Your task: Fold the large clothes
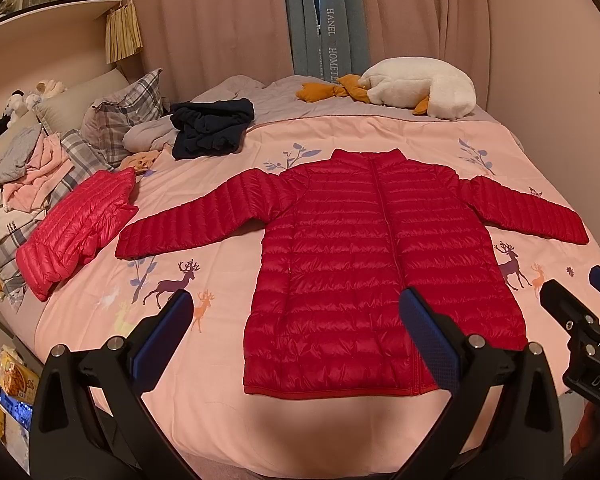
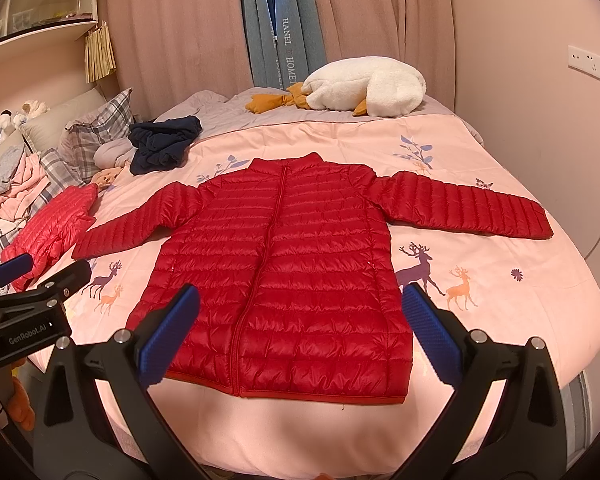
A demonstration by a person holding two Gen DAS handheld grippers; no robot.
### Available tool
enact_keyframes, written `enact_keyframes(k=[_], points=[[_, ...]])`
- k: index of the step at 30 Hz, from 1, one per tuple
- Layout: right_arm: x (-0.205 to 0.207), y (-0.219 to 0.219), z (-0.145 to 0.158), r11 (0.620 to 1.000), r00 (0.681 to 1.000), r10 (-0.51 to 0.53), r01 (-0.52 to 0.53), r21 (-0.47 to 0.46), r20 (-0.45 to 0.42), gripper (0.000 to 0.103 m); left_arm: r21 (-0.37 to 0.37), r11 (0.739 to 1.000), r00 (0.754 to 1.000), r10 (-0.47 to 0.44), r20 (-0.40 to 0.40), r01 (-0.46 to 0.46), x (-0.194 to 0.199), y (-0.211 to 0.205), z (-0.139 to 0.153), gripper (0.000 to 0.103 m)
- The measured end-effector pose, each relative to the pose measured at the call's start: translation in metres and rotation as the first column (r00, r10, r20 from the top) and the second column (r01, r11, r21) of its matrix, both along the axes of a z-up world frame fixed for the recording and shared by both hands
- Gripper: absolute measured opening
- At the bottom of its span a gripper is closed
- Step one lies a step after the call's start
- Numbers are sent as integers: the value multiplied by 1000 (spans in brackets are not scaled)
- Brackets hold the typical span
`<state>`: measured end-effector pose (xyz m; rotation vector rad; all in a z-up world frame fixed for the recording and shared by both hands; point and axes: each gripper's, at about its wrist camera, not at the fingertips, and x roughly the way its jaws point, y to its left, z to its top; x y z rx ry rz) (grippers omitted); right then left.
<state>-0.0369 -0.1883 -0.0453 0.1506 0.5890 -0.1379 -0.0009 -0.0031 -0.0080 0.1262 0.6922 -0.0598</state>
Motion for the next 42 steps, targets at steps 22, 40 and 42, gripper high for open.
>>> enact_keyframes(k=[22, 40, 42], points=[[0, 0, 1, 1000, 1000, 0, 0, 1, 1, 101, 2, 1000, 1000, -1, 1, 1, 0, -1, 1, 102], [10, -5, -21, 988, 996, 87, -87, 131, 8, 101, -136, 990, 998, -31, -50, 24, 15, 14, -13, 102], [11, -11, -26, 968, 991, 126, -134, 212, 51, 101, -230, 972, 997, -53, -64, 37, 22, 25, -22, 102]])
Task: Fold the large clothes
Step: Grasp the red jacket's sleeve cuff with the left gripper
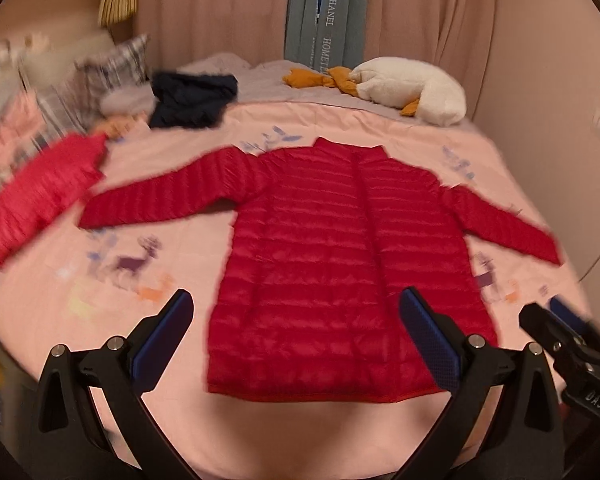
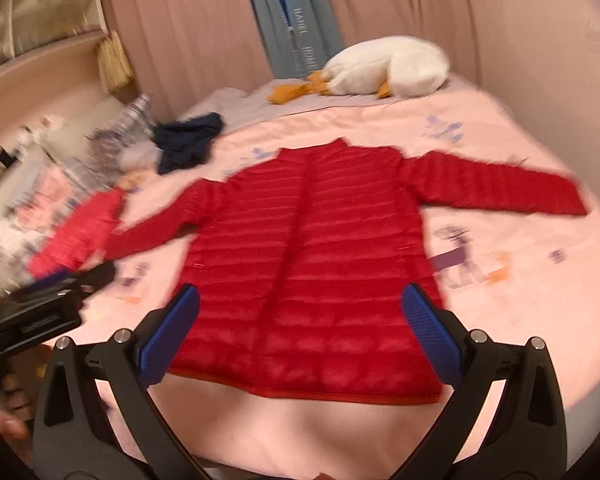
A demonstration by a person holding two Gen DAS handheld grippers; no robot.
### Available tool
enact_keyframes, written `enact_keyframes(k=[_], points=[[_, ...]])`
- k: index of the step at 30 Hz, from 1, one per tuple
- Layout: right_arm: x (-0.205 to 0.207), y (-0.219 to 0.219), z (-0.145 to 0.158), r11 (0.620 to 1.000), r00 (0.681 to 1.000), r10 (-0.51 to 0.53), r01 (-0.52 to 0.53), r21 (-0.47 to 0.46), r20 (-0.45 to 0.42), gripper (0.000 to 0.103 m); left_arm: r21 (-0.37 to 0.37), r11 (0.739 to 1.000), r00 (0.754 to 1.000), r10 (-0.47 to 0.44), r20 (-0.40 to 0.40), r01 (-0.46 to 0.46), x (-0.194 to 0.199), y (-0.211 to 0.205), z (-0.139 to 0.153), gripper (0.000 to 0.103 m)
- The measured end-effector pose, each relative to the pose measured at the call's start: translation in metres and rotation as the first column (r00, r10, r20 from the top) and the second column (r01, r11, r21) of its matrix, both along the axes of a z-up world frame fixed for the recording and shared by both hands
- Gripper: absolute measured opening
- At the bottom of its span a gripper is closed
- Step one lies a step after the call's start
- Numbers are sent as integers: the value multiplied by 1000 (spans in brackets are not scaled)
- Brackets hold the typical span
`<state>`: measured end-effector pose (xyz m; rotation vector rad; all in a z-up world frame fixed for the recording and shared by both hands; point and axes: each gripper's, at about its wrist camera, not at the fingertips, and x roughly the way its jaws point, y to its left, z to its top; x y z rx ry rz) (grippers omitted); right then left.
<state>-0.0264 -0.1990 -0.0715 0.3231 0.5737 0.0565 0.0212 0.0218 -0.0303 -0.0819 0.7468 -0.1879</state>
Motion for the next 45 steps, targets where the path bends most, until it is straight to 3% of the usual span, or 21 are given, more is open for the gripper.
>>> enact_keyframes(k=[2, 5, 8, 13, 16, 20, 23, 27, 28, 30, 34, 40, 45], points=[[0, -5, -3, 998, 999, 19, -22, 64, 51, 101, -107, 994, 1000, -18, -20, 16, 9, 13, -11, 102], [2, -13, -4, 989, 992, 35, -52, 135, 120, 101, -209, 977, 999, -46, -18, 41, 24, 24, -27, 102], [12, -19, -8, 976, 988, 64, -92, 197, 141, 101, -321, 946, 998, -55, -35, 41, 44, 44, -45, 102], [25, -18, -18, 971, 983, 74, -109, 212, 168, 101, -465, 883, 988, -8, -156, -66, 98, 93, -84, 102], [38, -12, -25, 970, 979, 144, -169, 176, 146, 101, -569, 803, 972, 56, -227, -179, 134, 143, -109, 102], [53, -9, -34, 957, 971, 198, -221, 188, 133, 101, -579, 739, 937, 229, -264, -344, 161, 204, -129, 102], [64, -7, -40, 962, 974, 198, -214, 167, 106, 101, -617, 668, 909, 302, -286, -416, 178, 248, -146, 102], [83, -5, -51, 967, 978, 199, -206, 149, 60, 101, -712, 522, 882, 321, -345, -469, 204, 296, -177, 102], [89, -6, -55, 968, 979, 198, -203, 147, 49, 101, -725, 493, 875, 323, -361, -481, 211, 304, -183, 102], [95, -6, -59, 972, 982, 186, -189, 140, 38, 101, -743, 461, 870, 335, -361, -485, 221, 315, -189, 102], [105, -12, -64, 976, 987, 158, -162, 143, 44, 101, -764, 446, 877, 347, -333, -467, 244, 325, -189, 102], [120, -19, -74, 978, 991, 129, -130, 164, 18, 101, -737, 446, 849, 406, -339, -508, 273, 334, -188, 102], [126, -17, -80, 983, 992, 122, -120, 139, -6, 101, -704, 436, 810, 467, -356, -561, 289, 339, -184, 102]])
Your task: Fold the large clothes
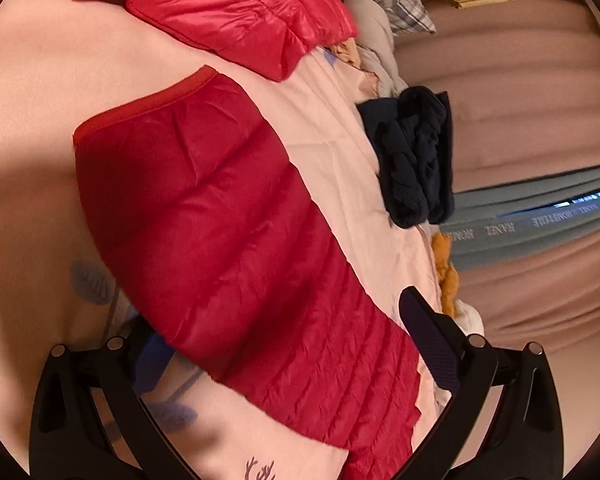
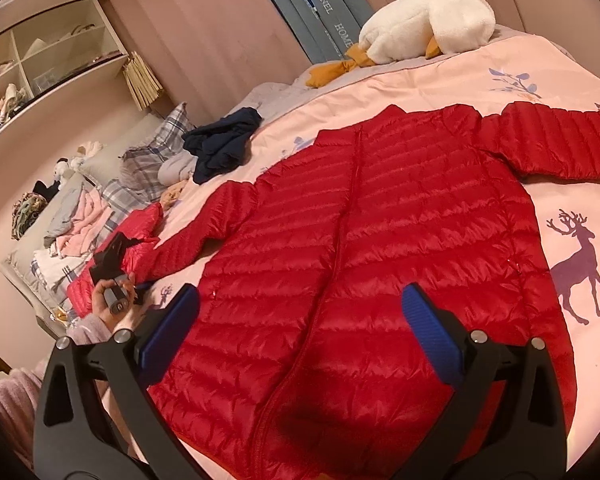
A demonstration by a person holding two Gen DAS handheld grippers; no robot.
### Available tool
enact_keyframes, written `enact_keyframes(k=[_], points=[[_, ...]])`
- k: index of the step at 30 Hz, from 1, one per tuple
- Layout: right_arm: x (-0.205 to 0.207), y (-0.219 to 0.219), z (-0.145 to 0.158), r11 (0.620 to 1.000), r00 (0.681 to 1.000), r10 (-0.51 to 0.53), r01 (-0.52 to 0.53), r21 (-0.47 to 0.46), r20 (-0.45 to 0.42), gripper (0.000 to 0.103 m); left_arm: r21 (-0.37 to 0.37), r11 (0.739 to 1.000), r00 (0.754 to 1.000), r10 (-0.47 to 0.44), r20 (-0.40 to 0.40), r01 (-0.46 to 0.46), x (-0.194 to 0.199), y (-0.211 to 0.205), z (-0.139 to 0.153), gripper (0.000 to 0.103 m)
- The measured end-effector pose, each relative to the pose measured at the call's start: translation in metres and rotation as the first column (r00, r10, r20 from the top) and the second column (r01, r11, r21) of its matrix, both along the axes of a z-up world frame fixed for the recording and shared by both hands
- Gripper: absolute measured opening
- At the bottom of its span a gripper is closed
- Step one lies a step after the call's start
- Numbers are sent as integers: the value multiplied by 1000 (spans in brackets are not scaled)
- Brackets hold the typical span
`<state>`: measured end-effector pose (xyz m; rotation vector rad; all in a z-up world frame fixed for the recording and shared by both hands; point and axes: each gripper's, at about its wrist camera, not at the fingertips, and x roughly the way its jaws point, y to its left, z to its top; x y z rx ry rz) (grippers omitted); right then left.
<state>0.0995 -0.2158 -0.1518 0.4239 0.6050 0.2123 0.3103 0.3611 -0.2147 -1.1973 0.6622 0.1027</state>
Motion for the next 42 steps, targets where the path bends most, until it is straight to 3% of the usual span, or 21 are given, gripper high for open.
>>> enact_keyframes(k=[2, 4, 7, 9, 12, 14, 20, 24, 32, 35, 42], points=[[0, 2, 0, 1000, 1000, -4, 4, -22, 1, 101, 20, 1000, 1000, 12, -11, -12, 0, -1, 0, 100], [1, 4, 0, 999, 1000, -7, 7, -40, 3, 101, 81, 997, 998, 22, -58, -17, 2, -5, 2, 89], [3, 8, 0, 998, 1000, 2, -1, -55, 3, 101, 164, 986, 991, 26, -134, -3, 2, -7, 3, 57], [4, 12, 0, 998, 1000, 10, -10, -61, -1, 101, 200, 980, 984, 18, -179, 18, 2, -7, 1, 29], [6, 21, 0, 997, 1000, 19, -20, -72, -15, 101, 201, 979, 982, -1, -186, 39, -2, -4, -1, 13], [5, 29, 2, 996, 999, 27, -28, -79, -18, 101, 211, 976, 982, -17, -190, 57, -3, -4, 0, 9], [-4, 61, 16, 984, 998, 63, -61, -170, 10, 101, 351, 928, 983, -67, -172, 125, -7, -27, 31, 6], [-8, 75, 21, 977, 996, 85, -81, -196, 13, 101, 451, 875, 983, -134, -124, 176, -14, -53, 61, 6], [-11, 88, 27, 980, 997, 75, -72, -186, 7, 101, 557, 790, 962, -266, -64, 256, -23, -107, 103, 6], [-9, 86, 26, 984, 998, 60, -61, -167, -8, 101, 593, 751, 946, -321, -55, 289, -27, -131, 115, 6], [-10, 81, 23, 989, 999, 48, -50, -137, -19, 101, 706, 612, 898, -434, -77, 356, -36, -201, 135, 6]])
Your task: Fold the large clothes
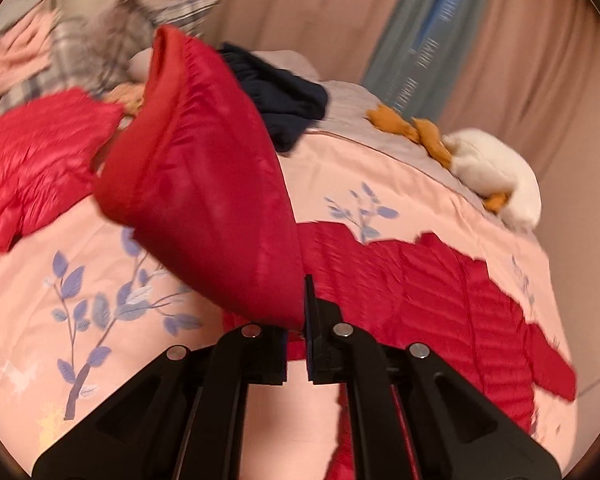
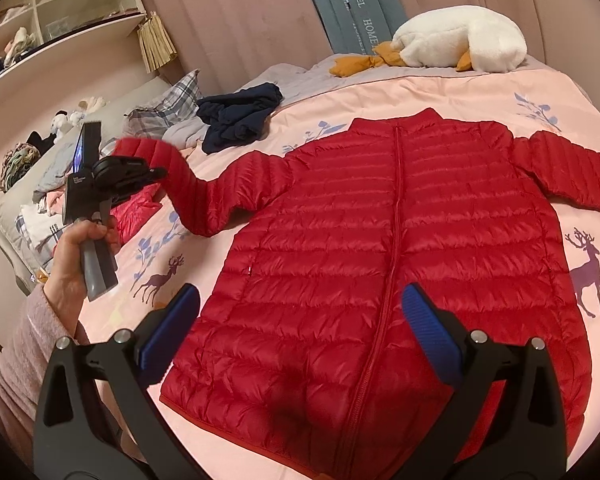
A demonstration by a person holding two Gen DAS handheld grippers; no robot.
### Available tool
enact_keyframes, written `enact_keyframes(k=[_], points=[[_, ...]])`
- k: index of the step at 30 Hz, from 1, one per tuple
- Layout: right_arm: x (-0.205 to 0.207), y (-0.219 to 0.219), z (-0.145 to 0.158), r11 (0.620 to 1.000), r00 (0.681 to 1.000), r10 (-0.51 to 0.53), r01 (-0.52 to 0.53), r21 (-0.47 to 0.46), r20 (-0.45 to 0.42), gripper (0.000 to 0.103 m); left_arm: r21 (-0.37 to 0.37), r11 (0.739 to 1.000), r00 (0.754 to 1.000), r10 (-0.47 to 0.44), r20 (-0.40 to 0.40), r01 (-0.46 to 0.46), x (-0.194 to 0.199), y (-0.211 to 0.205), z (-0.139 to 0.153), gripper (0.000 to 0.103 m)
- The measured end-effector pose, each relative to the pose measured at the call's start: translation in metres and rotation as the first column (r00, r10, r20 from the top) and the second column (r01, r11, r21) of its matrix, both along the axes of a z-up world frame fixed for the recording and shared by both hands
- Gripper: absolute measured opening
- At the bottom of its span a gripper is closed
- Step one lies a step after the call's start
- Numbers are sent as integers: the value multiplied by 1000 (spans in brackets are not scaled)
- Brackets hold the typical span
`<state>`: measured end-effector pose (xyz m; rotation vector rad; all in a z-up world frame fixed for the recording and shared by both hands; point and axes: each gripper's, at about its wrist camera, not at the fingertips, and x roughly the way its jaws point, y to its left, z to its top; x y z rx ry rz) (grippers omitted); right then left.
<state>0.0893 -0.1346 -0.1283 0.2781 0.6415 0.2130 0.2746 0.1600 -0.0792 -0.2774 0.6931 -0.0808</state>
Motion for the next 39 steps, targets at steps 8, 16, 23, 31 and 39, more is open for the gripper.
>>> enact_keyframes(k=[8, 16, 23, 31, 39], points=[[-4, -13, -4, 1000, 1000, -18, 18, 17, -4, 101, 107, 988, 994, -112, 5, 110, -5, -69, 4, 6], [-8, -36, -10, 998, 998, -51, 52, 39, -21, 101, 188, 961, 979, -196, -52, 203, -9, -136, -23, 6], [-10, -71, -20, 992, 993, -96, 100, 70, -62, 101, 224, 928, 952, -272, -141, 298, -10, -193, -54, 6], [-5, -114, -34, 973, 980, -146, 167, 162, -132, 101, 154, 904, 902, -355, -246, 398, -4, -231, -80, 39], [35, -136, -30, 949, 979, -105, 152, 277, -177, 101, 15, 914, 898, -396, -192, 406, -33, -192, -64, 87]])
